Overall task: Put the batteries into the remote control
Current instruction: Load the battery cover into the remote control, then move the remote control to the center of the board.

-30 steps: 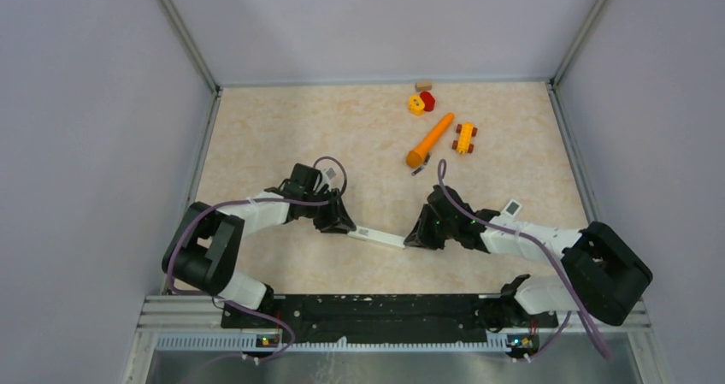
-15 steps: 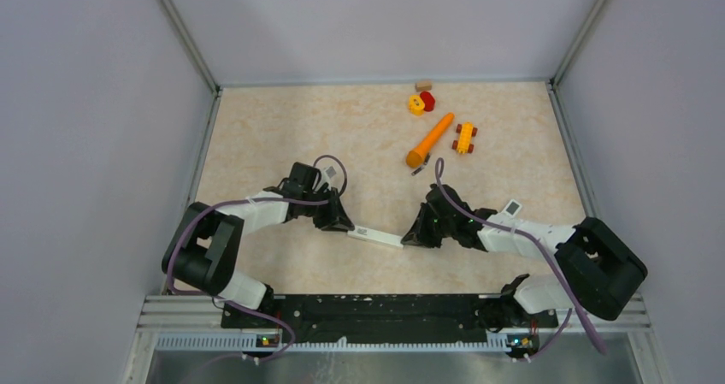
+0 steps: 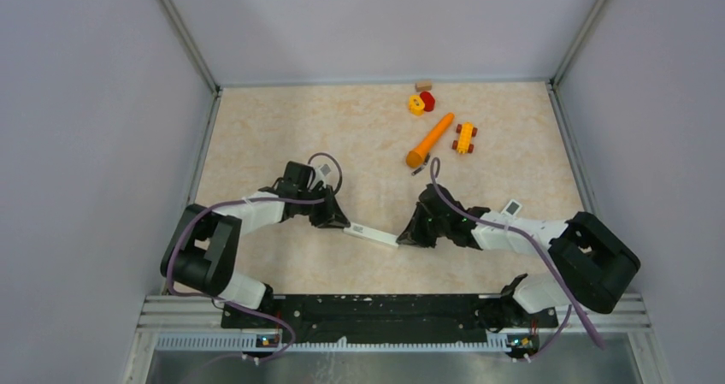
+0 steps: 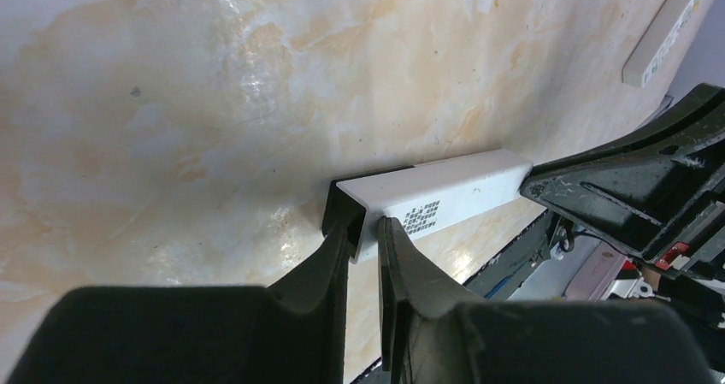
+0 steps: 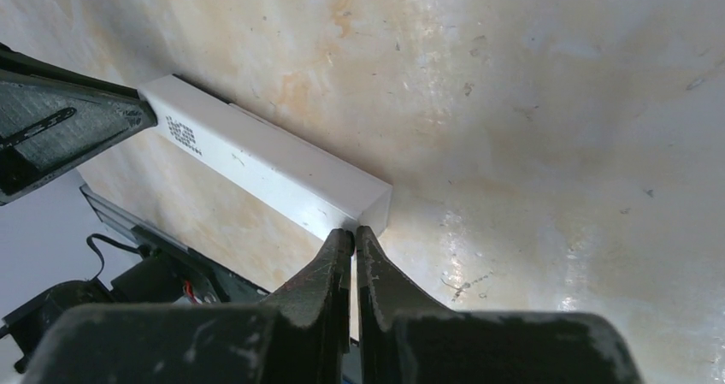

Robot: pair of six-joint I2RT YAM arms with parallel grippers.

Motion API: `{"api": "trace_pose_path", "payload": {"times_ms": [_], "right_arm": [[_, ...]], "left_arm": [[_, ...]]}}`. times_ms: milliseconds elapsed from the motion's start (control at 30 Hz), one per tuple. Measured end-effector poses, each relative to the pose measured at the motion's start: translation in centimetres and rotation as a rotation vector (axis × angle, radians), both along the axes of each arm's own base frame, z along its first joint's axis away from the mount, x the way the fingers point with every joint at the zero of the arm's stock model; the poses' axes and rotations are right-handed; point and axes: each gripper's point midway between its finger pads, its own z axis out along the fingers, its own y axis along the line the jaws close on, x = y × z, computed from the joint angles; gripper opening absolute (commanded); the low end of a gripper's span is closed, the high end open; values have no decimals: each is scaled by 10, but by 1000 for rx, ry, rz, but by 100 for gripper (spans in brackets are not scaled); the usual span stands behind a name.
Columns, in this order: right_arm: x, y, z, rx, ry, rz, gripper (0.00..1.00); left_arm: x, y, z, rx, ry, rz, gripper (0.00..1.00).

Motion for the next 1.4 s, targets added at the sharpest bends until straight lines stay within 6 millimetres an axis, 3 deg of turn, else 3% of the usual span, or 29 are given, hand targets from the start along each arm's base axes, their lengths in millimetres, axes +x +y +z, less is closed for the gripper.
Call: {"api": "trace_pose_path", "payload": {"times_ms": [67, 200, 300, 467, 533, 600, 633, 867, 967, 1167, 1400], "right_arm": [[2, 2, 3, -4, -17, 4, 18], [7, 0, 7, -68, -84, 29, 28], [16, -4, 16, -126, -135, 49, 35], [29, 0, 41, -150, -244, 125, 53], [30, 0, 48, -151, -291, 165, 59], [31, 3, 55, -143, -349, 234, 86], [31, 6, 58, -136, -376, 265, 90], [27, 30, 69, -180, -617, 594, 88], [29, 38, 64, -201, -661, 697, 84], [22, 48, 28, -277, -630, 893, 74], [11, 49, -4, -353, -591, 1016, 64]], "left_arm": [[2, 2, 1, 6, -10, 10, 23], [3, 7, 3, 52, -8, 37, 45], [9, 12, 10, 98, -24, 63, 56], [40, 19, 47, 145, -136, 128, 71], [48, 24, 60, 159, -179, 153, 83], [51, 30, 69, 175, -210, 174, 98], [52, 34, 74, 185, -225, 189, 99], [55, 68, 109, 245, -335, 332, 99], [57, 85, 129, 256, -400, 410, 99], [59, 112, 154, 271, -480, 531, 99], [59, 118, 152, 271, -466, 546, 99]]}}
